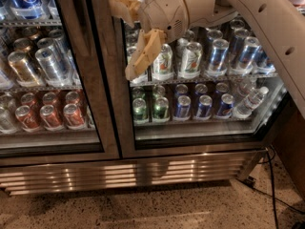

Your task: Open right fridge door

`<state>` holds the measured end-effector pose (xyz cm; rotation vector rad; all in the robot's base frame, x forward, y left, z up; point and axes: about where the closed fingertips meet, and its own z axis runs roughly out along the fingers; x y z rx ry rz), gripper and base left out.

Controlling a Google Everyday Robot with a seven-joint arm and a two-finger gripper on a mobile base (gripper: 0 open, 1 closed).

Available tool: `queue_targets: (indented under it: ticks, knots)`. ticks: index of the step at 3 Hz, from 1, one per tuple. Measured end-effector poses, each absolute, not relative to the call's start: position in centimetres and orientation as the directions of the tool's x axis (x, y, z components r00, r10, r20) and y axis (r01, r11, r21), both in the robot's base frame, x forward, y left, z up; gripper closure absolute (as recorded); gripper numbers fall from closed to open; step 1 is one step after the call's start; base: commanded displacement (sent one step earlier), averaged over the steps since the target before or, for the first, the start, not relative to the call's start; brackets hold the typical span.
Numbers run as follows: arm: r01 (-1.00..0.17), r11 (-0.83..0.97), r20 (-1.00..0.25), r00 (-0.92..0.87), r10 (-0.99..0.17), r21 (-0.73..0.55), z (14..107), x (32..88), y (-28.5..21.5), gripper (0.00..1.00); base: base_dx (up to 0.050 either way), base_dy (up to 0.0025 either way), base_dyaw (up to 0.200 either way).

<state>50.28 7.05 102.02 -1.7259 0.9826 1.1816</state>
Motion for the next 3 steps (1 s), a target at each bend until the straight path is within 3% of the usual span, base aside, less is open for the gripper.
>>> queue_targets:
  ticks: [1, 3]
  knots:
    - [-0.909, -0.372, -0.953, 0.26, -0.154, -0.187, 102.02, 50.28, 7.05, 0.0, 0.04, 0.0, 0.0]
    - [-0.909, -0.372, -0.953, 0.26, -0.154, -0.187, 102.02, 50.28, 7.05, 0.0, 0.0, 0.0, 0.198]
